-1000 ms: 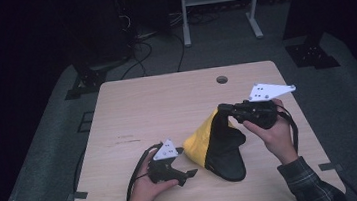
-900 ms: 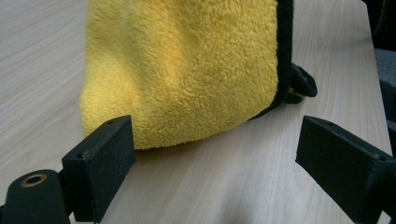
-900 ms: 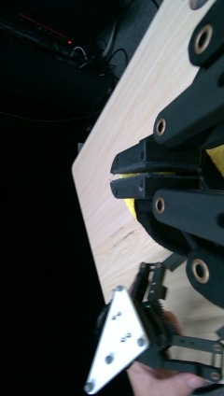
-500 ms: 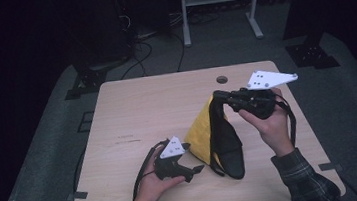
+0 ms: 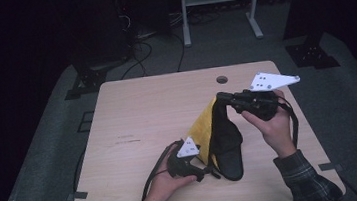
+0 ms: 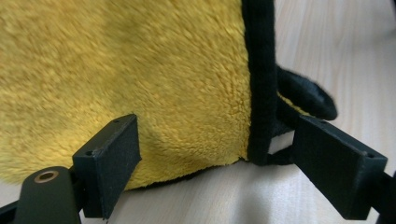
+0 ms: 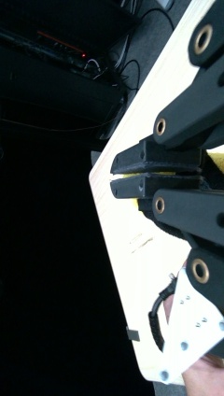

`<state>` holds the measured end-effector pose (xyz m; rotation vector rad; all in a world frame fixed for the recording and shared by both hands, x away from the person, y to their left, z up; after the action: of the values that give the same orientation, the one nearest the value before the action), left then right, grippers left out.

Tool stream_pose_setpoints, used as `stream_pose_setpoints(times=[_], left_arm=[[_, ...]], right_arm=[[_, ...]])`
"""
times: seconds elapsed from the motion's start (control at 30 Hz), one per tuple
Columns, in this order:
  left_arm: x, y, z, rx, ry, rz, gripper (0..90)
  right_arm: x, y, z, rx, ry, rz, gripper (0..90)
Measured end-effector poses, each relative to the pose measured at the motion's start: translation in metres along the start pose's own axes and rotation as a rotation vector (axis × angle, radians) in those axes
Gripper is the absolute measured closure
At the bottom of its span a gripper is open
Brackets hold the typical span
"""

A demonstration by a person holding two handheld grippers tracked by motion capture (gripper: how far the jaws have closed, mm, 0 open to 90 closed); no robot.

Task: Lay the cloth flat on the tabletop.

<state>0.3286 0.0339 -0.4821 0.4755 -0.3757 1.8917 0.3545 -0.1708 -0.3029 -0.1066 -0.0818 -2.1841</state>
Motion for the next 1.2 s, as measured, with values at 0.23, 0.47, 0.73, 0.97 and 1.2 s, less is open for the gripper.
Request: stream_pose_setpoints(times=[0.23, 0.47, 0.73, 0.97, 1.2], left_arm=[[-0.012, 0.001, -0.004, -0.06, -0.05, 0.058, 22.6], [0.0, -0.009, -0.009, -0.038, -0.074, 0.067, 33.8], [0.027, -0.029, -0.019, 0.009, -0.08, 0.134, 39.7], [0.033, -0.038, -0.029, 0.037, -0.132, 0.138, 47.6], [0.038, -0.046, -0.032, 0.089, -0.162, 0.134, 72.7]], right_arm=[[0.011, 0.009, -0.01, -0.012, -0.016, -0.027, 86.3], [0.024, 0.019, -0.021, -0.022, -0.033, -0.061, 86.3], [0.036, 0.031, -0.032, -0.043, -0.059, -0.091, 86.3], [0.035, 0.032, -0.039, -0.044, -0.084, -0.093, 86.3], [0.039, 0.035, -0.04, -0.051, -0.082, -0.102, 86.2]])
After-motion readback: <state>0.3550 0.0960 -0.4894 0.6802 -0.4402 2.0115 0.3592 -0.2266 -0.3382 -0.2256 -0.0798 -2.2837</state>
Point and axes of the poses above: each handheld gripper's, and its own axes: x roughly backward along the jaws, z roughly out of its top, y roughly to its right, the point moved 3 cm from there along -x, roughly forward along the jaws, and after that the axes turned 8 degrees about y, right-handed, at the moved point
